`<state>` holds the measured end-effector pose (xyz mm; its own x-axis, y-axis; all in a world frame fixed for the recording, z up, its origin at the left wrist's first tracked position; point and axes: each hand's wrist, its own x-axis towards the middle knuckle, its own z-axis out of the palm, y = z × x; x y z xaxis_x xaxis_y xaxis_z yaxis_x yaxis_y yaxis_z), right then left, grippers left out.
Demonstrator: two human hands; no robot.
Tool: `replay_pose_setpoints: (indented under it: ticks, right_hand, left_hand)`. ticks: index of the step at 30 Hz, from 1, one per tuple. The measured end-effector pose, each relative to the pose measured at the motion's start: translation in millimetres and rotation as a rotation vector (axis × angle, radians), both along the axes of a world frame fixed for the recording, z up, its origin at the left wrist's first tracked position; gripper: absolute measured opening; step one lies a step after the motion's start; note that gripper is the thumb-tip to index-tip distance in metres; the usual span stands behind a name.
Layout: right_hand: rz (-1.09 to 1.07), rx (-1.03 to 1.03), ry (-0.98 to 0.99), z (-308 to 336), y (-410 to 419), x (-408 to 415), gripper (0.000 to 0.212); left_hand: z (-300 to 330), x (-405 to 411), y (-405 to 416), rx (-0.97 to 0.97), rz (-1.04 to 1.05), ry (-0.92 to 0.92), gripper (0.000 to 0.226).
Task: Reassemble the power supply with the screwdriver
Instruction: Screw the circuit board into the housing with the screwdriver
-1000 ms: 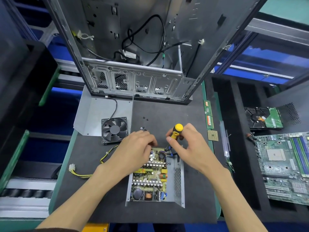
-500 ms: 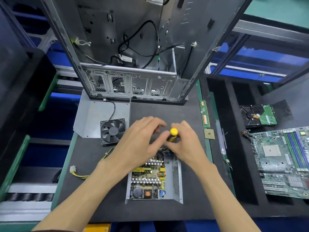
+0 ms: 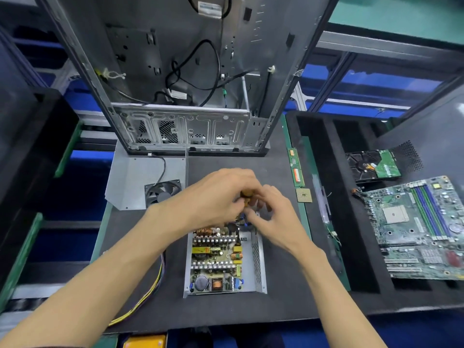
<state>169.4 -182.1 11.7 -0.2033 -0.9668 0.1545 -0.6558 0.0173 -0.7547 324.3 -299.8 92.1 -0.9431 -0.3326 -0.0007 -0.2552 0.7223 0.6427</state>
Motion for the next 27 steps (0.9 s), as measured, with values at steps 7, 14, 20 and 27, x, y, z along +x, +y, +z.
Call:
replay_pose_setpoints:
  ticks: [7, 14, 20, 27]
  right_hand:
    - [-0.033, 0.03, -0.024, 3.1, -2.2, 4.0, 0.025]
    - [-0.026, 0.006, -0.048, -1.1, -3.3, 4.1, 0.02]
    - [-0.087, 0.024, -0.083, -5.9, -7.6, 10.8, 0.033]
    - [-0.076, 0.025, -0.056, -7.5, -2.9, 7.2, 0.034]
  left_hand:
    - [3.1, -8.9, -0.4, -0.225, 0.2, -0.099, 0.028]
    - [10.6, -8.7, 0.2, -0.116, -0.02, -0.176, 0.027]
    - [12.0, -13.1, 6.2, -0.267, 0.178, -0.211, 0.028]
    - [14.9, -7.7, 2.9, -0.197, 0.0, -0.215, 0.02]
